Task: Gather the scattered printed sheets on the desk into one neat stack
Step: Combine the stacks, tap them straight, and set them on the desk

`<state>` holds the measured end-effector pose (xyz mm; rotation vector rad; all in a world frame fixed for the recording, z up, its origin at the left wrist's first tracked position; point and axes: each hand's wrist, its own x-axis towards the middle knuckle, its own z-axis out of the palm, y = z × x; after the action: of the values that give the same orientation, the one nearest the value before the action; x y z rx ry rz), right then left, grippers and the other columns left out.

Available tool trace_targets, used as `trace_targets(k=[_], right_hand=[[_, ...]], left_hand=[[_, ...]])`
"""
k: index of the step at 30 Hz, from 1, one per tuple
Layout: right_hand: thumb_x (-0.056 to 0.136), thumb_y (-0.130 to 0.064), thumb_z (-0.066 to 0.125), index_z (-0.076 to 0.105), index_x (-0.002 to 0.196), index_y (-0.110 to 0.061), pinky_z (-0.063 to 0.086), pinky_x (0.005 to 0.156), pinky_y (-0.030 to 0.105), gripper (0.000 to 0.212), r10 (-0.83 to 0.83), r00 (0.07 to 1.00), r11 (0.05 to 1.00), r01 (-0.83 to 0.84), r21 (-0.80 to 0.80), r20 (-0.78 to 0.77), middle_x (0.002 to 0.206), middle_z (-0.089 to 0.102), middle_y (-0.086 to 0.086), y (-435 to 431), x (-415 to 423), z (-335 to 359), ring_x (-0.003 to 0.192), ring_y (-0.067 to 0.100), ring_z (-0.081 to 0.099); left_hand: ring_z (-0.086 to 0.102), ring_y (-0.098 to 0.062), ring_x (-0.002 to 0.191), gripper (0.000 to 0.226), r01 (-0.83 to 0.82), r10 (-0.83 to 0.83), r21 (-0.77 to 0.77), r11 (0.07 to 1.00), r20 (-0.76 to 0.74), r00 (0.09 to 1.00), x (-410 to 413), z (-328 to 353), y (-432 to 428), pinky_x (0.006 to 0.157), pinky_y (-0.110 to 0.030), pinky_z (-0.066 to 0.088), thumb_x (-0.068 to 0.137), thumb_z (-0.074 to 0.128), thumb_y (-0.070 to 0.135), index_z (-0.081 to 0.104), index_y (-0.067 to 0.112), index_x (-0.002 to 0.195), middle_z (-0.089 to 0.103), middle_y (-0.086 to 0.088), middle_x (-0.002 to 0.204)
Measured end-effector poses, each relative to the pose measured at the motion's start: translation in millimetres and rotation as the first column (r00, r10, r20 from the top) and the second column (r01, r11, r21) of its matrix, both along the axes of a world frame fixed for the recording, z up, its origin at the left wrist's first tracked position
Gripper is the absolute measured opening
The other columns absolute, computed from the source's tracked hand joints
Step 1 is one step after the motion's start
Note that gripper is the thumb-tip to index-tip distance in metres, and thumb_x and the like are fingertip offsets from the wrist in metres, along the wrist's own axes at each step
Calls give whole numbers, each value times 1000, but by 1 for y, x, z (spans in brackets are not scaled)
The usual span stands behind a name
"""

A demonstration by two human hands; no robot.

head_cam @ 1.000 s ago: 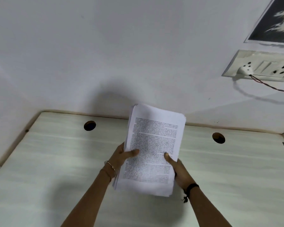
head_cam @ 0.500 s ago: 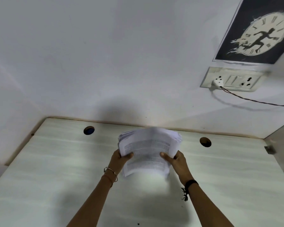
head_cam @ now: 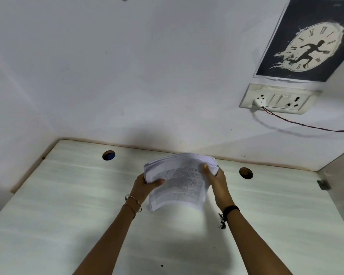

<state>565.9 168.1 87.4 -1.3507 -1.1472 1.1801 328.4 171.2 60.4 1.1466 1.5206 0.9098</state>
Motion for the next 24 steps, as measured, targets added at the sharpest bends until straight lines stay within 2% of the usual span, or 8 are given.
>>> trace_targets(k=[2, 5, 8, 12, 16, 20, 22, 24], right_hand=[[68, -76, 55, 63, 111, -17, 44, 84, 10, 73, -68, 995, 995, 74, 71, -73, 106, 65, -13, 8, -4, 17, 100, -4, 59], [85, -54, 58, 65, 98, -17, 43, 84, 14, 40, -182, 981, 981, 186, 53, -71, 101, 66, -13, 20, -16, 32, 100, 2, 59], [91, -24, 57, 62, 85, -14, 40, 69, 7, 13, -343, 939, 939, 343, 29, -20, 86, 63, -9, 25, -24, 29, 82, 6, 55], [93, -11, 37, 56, 83, -11, 37, 61, 8, 21, -458, 882, 887, 462, 15, -110, 79, 55, -7, 26, -25, 29, 76, 12, 47], [100, -37, 33, 55, 92, -17, 39, 82, 22, 30, -331, 928, 943, 332, -26, -169, 91, 55, -8, 23, -14, 18, 96, 15, 50], [82, -76, 37, 56, 122, -31, 39, 103, 29, 63, -22, 978, 999, 15, -35, -207, 123, 60, -13, 7, 0, -7, 118, 6, 53], [81, -62, 58, 54, 123, -33, 45, 95, 26, 52, 73, 997, 996, -73, -58, -15, 120, 63, -13, -1, 6, -22, 114, 6, 58], [79, -50, 68, 61, 105, -22, 50, 74, 17, 39, 107, 976, 991, -90, -101, 187, 94, 68, -7, -6, 8, -36, 91, 12, 66]], left_hand=[[64, -29, 92, 51, -16, 16, 12, 1000, 26, 1000, 3, 5, 0, 87, -41, 53, 39, 75, 49, 65, 28, 84, 69, -9, 90], [63, -26, 89, 52, -46, 45, 26, 999, 47, 998, 9, 10, 0, 84, -36, 53, 37, 75, 50, 63, 29, 83, 68, 0, 86], [65, -20, 88, 53, -67, 64, 53, 996, 54, 996, 14, 10, -2, 84, -33, 52, 38, 76, 50, 62, 31, 85, 68, 5, 87], [65, 1, 72, 49, -85, 85, 56, 995, 5, 996, 15, 6, -4, 73, -22, 50, 35, 74, 56, 62, 36, 78, 69, 22, 65], [56, -1, 70, 66, -81, 85, 63, 995, -64, 994, 22, 11, -5, 74, -28, 47, 33, 63, 67, 62, 22, 81, 61, 15, 68], [58, -15, 73, 115, -73, 78, 60, 996, -90, 993, 23, 16, -2, 78, -31, 49, 19, 60, 85, 64, 7, 103, 65, -5, 83], [57, -20, 83, 94, -42, 39, -18, 999, -119, 992, 24, 18, -4, 78, -31, 47, 41, 75, 66, 62, 1, 108, 67, -18, 97], [59, -25, 84, 68, -36, 20, -85, 996, -182, 983, 25, 18, -7, 78, -35, 48, 61, 74, 51, 62, -1, 104, 67, -24, 100]])
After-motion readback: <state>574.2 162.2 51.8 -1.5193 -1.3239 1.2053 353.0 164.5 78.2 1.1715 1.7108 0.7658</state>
